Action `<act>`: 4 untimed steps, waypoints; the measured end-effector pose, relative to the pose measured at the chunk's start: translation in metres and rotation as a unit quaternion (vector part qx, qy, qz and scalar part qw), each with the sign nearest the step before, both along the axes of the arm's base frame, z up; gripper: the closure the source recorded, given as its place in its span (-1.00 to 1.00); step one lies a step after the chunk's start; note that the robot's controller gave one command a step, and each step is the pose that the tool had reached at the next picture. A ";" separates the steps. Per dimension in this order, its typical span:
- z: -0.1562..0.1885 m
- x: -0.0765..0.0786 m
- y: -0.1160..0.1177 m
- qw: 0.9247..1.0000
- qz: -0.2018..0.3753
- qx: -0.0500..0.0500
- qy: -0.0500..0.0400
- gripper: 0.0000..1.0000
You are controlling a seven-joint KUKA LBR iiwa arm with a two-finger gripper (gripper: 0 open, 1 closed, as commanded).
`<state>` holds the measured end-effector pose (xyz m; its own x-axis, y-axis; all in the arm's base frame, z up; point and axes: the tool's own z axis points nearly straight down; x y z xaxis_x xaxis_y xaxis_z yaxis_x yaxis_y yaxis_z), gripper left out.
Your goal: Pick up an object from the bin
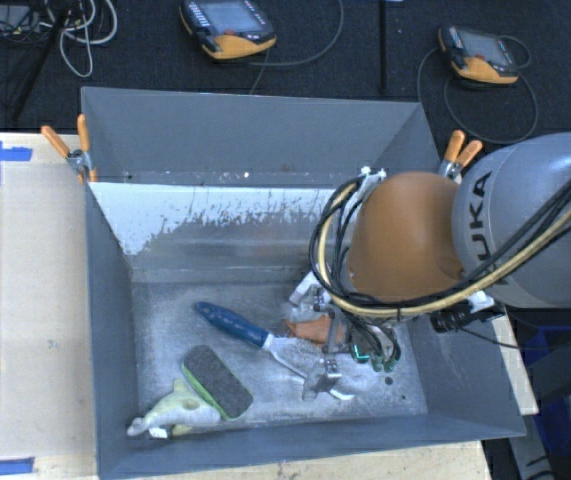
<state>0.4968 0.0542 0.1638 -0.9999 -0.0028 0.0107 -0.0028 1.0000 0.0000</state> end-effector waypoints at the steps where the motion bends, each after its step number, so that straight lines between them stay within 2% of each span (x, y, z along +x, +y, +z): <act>1: 0.004 0.002 0.000 1.000 -0.001 0.000 -0.004 -1.00; 2: 0.003 0.003 0.000 1.000 -0.001 0.000 -0.004 -1.00; 3: 0.004 0.042 -0.008 0.999 0.040 0.001 -0.006 -1.00; 4: -0.011 0.043 -0.035 0.985 0.170 0.001 -0.006 -1.00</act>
Offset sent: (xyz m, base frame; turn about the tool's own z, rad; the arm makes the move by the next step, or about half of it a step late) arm 0.0835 0.0406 -0.0413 0.0584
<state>0.5403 0.0197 0.1526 -0.9415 -0.3371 -0.0022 -0.3371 0.9415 -0.0005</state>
